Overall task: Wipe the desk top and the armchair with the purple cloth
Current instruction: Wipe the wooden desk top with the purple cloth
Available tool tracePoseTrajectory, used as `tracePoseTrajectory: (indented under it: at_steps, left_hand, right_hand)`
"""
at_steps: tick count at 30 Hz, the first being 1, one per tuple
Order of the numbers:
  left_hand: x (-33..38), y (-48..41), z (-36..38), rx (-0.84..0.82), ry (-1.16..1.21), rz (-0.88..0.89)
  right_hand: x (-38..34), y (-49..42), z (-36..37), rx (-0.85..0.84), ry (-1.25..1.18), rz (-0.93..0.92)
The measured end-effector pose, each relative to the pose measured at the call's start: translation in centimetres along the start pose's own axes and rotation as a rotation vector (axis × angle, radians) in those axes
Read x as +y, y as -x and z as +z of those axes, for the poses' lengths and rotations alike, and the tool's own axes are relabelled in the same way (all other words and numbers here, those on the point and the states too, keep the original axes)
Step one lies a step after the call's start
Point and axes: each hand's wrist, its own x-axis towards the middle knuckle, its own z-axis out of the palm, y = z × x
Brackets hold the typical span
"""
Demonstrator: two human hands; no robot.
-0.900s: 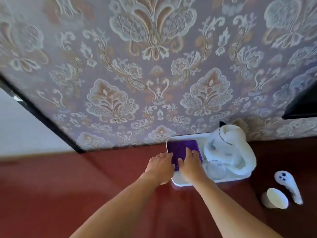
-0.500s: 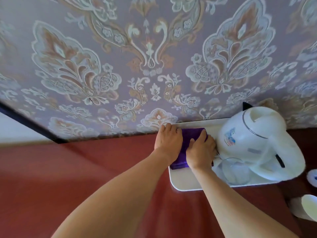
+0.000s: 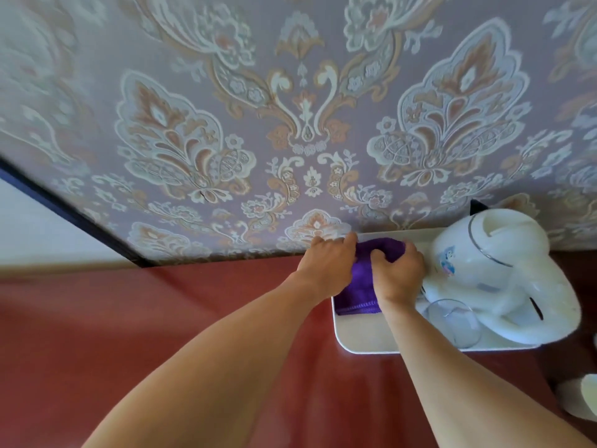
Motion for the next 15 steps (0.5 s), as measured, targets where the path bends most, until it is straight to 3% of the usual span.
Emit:
tracePoseTrajectory:
  at_steps: [6,15]
  left_hand:
    - [-2.5,5.0,-8.8,0.047,0.091,0.050]
    - [-11.4,18.9,-28.8,0.340,0.179,-0.246]
  right_hand:
    - [-7.0,3.0,-4.1,-0.132,-0.110,-0.120]
    - [-27.1,15.5,-4.0,-0.367,-0.389,-0.424]
